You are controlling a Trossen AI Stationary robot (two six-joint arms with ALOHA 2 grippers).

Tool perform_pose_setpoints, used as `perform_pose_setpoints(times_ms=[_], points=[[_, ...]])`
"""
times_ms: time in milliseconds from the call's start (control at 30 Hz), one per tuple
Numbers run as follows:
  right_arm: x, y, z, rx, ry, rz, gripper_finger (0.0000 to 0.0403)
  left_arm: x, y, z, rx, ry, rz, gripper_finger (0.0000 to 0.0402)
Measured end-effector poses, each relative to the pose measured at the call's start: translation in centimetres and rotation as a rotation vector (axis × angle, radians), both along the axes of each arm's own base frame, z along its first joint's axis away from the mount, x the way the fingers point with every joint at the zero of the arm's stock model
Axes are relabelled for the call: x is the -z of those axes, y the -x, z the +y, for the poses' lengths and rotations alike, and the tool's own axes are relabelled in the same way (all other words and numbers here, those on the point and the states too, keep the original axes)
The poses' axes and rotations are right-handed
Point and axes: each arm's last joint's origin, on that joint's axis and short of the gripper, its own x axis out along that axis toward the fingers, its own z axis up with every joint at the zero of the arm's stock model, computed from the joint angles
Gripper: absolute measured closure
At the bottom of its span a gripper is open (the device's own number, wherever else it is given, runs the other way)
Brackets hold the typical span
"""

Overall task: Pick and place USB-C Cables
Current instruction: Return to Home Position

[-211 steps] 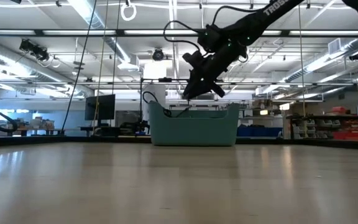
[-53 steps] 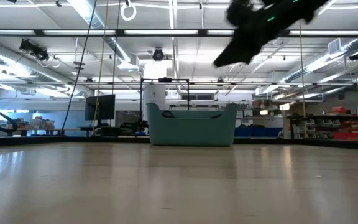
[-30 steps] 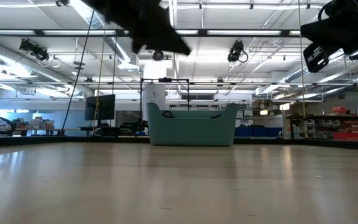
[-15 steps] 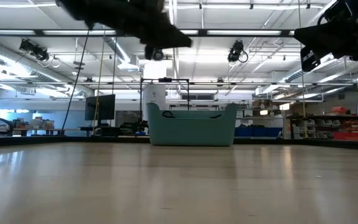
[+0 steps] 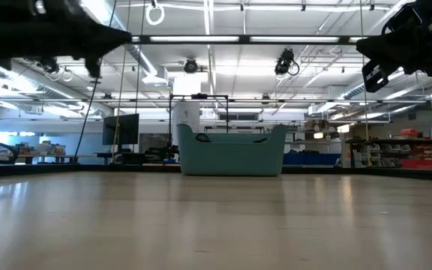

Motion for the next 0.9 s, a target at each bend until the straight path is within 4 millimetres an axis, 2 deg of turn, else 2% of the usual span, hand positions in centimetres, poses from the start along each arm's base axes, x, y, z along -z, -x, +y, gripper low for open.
perform_pose_setpoints(times_ms=[133, 300, 400, 467, 700, 900], points=[[0.1, 0.0, 0.0, -0.001, -0.009, 0.009, 0.0402, 1.3, 2.2, -0.7, 0.011, -0.005, -0.062, 0.0401], [0.2, 0.0, 0.0, -0.001, -0.008, 0.008, 0.0402, 2.8, 3.4, -1.2, 0.038, 0.004, -0.047, 0.0401], [1.5, -0.2, 0.0, 0.003, -0.03, 0.032, 0.0402, 2.9, 3.8, -1.5, 0.059, 0.0, -0.036, 0.0402], [1.6, -0.2, -0.1, 0.035, -0.038, 0.05, 0.0402, 2.9, 4.0, -1.8, 0.078, -0.013, -0.048, 0.0402], [0.8, 0.3, -0.7, 0.108, 0.045, -0.041, 0.0402, 3.3, 4.2, -2.2, 0.12, -0.015, -0.008, 0.0399], [1.1, 0.8, -1.1, 0.169, -0.035, 0.025, 0.0402, 3.7, 4.1, -2.4, 0.122, 0.004, 0.035, 0.04]])
